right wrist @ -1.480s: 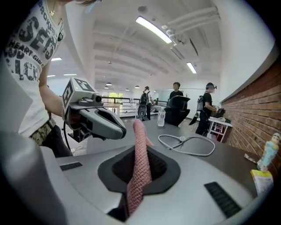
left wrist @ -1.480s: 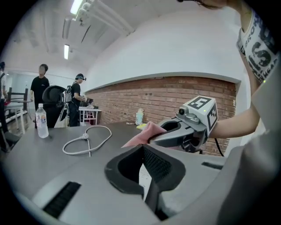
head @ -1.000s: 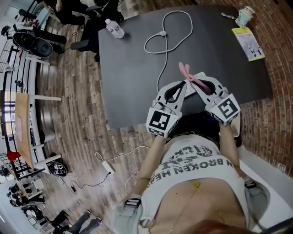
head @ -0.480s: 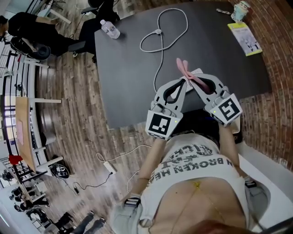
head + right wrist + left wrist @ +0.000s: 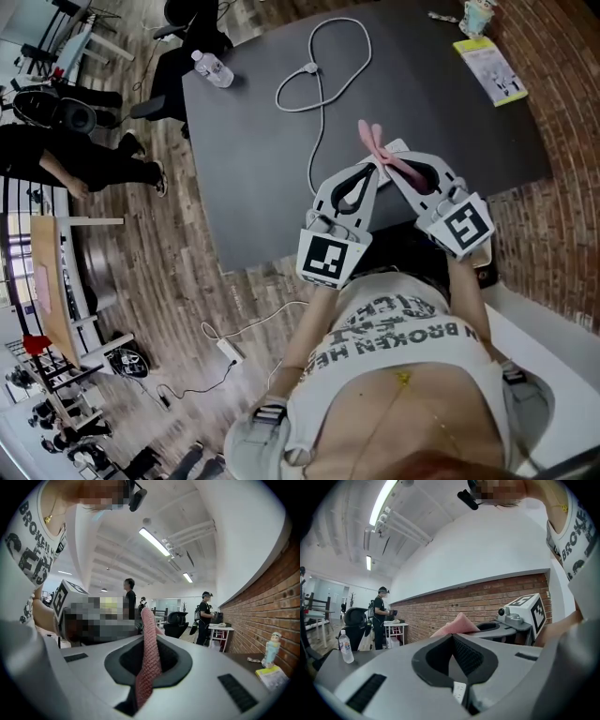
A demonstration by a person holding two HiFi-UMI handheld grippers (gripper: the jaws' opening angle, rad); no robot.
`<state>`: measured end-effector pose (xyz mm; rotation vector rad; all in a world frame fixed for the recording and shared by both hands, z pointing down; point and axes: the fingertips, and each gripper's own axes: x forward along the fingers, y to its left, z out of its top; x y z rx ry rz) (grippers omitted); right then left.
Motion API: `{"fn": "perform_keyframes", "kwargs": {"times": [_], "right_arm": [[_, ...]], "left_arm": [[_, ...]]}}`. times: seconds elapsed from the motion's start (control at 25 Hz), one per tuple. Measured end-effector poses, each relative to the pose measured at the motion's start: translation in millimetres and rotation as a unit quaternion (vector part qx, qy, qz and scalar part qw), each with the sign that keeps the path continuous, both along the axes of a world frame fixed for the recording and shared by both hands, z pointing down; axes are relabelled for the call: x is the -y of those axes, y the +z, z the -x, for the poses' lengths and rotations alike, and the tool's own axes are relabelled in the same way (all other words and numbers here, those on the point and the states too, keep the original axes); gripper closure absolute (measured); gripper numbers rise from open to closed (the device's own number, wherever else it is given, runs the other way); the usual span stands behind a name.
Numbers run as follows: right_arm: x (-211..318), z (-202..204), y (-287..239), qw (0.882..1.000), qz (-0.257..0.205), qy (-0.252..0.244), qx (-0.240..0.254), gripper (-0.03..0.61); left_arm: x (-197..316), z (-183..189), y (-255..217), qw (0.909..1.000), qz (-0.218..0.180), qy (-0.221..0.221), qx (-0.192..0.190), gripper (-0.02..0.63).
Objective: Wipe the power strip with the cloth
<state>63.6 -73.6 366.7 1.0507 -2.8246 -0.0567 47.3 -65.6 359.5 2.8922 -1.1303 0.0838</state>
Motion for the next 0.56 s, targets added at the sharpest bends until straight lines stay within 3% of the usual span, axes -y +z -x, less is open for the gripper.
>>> {"fn": "perform_keyframes", "kwargs": {"times": [0.56], "right_arm": [[7.0,19.6,-0.5,1.000,-0.002,-0.007,-0.004,0.561]], "left_arm": [[7.1,13.1,6.5,0.9999,0.003,-0.005,0.012,0.606]]}}
